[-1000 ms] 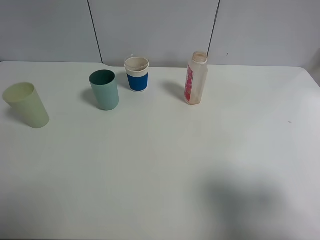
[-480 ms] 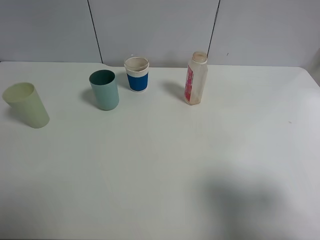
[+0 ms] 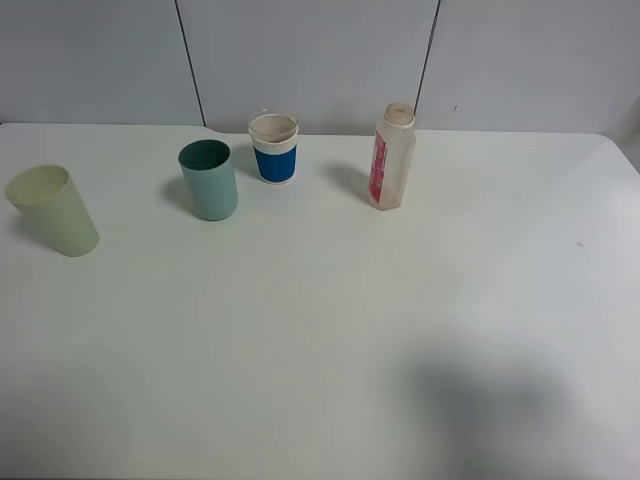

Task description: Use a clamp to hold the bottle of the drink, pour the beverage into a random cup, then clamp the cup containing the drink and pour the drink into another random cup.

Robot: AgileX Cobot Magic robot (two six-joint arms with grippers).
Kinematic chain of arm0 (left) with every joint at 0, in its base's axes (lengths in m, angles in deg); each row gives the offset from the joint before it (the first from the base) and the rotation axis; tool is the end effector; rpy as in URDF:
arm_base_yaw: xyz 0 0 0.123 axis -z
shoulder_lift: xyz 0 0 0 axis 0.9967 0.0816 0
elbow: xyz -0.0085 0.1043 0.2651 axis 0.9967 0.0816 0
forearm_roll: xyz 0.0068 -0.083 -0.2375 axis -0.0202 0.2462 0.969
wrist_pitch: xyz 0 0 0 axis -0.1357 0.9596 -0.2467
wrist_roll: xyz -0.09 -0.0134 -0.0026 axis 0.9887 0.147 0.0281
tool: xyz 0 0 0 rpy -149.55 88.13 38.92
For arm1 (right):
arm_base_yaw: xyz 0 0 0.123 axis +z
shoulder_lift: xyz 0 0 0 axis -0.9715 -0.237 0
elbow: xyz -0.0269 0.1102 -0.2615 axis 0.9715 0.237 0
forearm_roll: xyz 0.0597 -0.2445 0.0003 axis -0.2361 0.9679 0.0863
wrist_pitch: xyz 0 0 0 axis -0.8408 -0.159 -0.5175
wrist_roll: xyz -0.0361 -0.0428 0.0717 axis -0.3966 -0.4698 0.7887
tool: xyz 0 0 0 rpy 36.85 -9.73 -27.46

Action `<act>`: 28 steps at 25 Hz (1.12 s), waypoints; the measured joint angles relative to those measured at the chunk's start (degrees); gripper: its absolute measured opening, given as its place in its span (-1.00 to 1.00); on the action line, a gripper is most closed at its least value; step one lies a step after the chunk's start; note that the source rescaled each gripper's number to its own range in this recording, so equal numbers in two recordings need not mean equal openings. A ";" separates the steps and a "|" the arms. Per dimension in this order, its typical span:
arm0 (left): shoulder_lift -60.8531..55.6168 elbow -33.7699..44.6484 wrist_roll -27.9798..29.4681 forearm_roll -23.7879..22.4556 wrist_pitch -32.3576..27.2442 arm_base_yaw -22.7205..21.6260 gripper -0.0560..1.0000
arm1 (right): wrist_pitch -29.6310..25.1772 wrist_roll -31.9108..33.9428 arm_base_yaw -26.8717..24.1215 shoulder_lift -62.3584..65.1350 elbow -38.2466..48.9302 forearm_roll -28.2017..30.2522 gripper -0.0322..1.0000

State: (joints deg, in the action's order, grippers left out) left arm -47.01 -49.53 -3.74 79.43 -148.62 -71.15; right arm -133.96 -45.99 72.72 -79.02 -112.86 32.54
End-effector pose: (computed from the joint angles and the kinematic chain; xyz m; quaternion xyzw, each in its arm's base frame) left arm 0.0320 0.0024 0.2787 0.0256 0.9051 -0.0312 0.4233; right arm 0.0075 -0.0022 0.2766 0.0474 0.8738 -0.0148 0.4838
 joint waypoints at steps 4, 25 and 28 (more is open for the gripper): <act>0.00 0.00 0.00 0.00 0.14 0.00 0.99 | 0.00 0.00 0.00 0.00 0.00 0.00 1.00; -0.82 0.00 0.00 0.11 0.19 -10.82 0.99 | 0.00 0.00 0.00 0.00 0.00 0.00 1.00; -3.55 0.00 0.00 0.11 0.21 -12.50 0.99 | 0.00 0.00 0.00 0.00 0.00 0.00 1.00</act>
State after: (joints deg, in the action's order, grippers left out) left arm -50.56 -49.53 -3.74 79.54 -148.41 -83.65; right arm -133.96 -45.99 72.72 -79.02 -112.86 32.54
